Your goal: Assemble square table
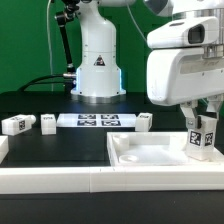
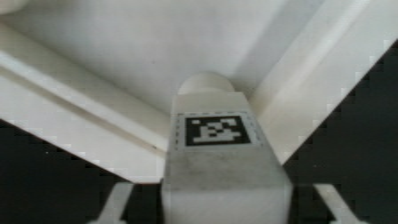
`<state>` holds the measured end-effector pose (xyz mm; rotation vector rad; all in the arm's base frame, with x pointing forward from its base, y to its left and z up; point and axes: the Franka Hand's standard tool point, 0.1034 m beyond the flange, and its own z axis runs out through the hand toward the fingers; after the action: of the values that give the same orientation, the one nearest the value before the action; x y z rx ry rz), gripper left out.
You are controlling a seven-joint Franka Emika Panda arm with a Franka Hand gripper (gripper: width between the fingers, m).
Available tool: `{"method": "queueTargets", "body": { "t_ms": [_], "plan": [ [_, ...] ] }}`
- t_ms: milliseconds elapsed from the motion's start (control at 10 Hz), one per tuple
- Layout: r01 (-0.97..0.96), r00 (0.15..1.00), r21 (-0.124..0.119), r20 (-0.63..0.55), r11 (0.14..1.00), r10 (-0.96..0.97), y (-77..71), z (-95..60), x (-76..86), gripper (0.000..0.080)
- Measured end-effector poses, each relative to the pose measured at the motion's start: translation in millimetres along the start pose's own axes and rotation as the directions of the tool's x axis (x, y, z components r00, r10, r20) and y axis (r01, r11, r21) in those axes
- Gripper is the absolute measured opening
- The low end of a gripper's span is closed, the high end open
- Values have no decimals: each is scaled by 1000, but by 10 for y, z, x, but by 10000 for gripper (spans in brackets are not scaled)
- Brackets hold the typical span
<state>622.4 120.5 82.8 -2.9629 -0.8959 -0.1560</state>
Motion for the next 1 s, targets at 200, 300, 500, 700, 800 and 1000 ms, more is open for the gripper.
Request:
{"method": "queueTargets", "body": {
  "t_ms": [200,300,500,700,800,1000],
  "plan": [
    [-29,1000,1,0,1000,29,3,0,-2,288],
    [-78,997,4,0,997,78,20,0,-12,288],
    [-314,949,14,0,949,314,9,6,-15,288],
    [-532,847,19,-1,847,532,20,11,-23,290],
    [-627,779,18,-6,779,627,25,13,-22,290],
    [-752,659,17,-8,659,752,33,13,-25,290]
  ]
}}
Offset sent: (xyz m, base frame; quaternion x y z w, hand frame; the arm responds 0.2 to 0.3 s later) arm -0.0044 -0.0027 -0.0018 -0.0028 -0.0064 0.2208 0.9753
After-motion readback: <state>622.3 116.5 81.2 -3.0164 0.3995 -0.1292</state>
